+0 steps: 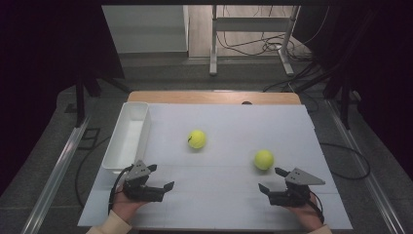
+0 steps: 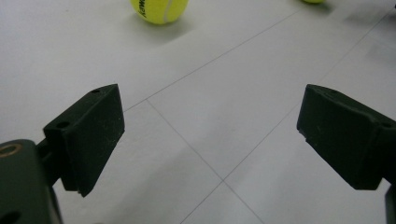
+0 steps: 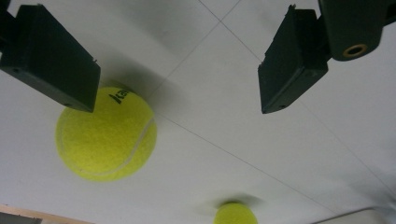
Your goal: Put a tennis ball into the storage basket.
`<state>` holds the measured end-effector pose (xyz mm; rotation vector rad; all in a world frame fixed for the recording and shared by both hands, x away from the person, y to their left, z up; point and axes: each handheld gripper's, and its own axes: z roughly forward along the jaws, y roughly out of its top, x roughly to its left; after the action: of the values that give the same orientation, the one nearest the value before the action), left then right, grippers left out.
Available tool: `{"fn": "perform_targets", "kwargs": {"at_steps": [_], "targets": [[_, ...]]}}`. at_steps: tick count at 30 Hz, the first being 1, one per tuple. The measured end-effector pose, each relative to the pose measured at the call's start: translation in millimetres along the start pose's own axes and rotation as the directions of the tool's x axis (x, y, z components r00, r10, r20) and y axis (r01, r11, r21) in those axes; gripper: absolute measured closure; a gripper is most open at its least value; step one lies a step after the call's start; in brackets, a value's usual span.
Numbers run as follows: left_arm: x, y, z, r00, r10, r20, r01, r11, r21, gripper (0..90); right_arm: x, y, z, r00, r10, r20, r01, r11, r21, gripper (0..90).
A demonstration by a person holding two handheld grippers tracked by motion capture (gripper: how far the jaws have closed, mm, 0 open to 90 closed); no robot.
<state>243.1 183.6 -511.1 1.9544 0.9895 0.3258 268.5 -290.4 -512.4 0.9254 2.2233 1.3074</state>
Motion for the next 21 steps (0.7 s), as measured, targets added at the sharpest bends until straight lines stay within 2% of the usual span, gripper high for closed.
{"fn": "perform_targets", "kwargs": {"at_steps": [15,21], "targets": [[-1.6,13.2,1.8,0.9997,-0.015,0.019,0.015,0.9999,0.001,8.2,-0.7,-0.1,0.8,1.0000,0.000,-0.001,0.000,1.000,0.004,13.4],[-3.6,20.9,3.1,0.9990,-0.014,0.042,0.014,0.9999,-0.002,6.9,-0.3,0.1,1.1,1.0000,-0.005,0.001,0.005,1.000,0.007,13.4]]}}
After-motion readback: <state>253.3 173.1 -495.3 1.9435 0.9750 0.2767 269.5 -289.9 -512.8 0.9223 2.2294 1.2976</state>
